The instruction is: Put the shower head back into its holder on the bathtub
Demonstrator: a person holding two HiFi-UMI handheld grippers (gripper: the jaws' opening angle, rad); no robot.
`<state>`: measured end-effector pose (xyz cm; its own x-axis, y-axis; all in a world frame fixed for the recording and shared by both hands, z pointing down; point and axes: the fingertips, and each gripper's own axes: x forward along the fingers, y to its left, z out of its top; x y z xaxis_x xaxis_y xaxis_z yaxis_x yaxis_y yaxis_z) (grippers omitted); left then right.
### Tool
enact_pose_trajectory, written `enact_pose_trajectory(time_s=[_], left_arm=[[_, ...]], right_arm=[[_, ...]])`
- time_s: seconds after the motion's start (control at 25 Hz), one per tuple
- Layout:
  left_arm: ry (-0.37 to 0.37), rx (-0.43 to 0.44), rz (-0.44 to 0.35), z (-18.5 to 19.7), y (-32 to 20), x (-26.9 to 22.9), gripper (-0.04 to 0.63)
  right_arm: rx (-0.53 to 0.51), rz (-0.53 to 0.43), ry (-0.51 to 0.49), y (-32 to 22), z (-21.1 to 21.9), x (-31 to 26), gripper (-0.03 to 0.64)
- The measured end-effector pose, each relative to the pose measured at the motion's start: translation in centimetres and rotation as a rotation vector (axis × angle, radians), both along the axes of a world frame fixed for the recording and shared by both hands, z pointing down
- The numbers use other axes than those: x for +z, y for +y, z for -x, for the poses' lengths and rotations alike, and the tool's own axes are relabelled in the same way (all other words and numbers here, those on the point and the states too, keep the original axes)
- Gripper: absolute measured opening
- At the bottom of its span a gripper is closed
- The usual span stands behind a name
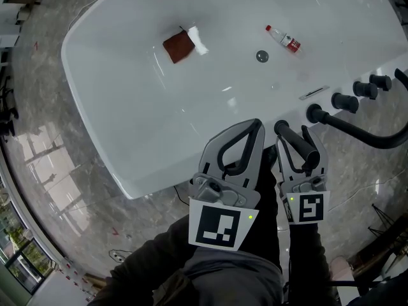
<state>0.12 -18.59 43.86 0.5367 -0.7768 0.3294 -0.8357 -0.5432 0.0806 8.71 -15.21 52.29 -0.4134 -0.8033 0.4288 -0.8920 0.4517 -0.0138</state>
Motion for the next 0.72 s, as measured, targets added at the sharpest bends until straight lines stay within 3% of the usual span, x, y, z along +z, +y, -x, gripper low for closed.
enact_pose_trajectory(time_s=[0.72], left_arm=[[-0.013, -0.002, -0.003, 0.5, 0.5, -1.2, 0.003]], right_arm=[[-0.024, -0.014, 0.003, -0.2, 0.6, -1.1, 0.229]])
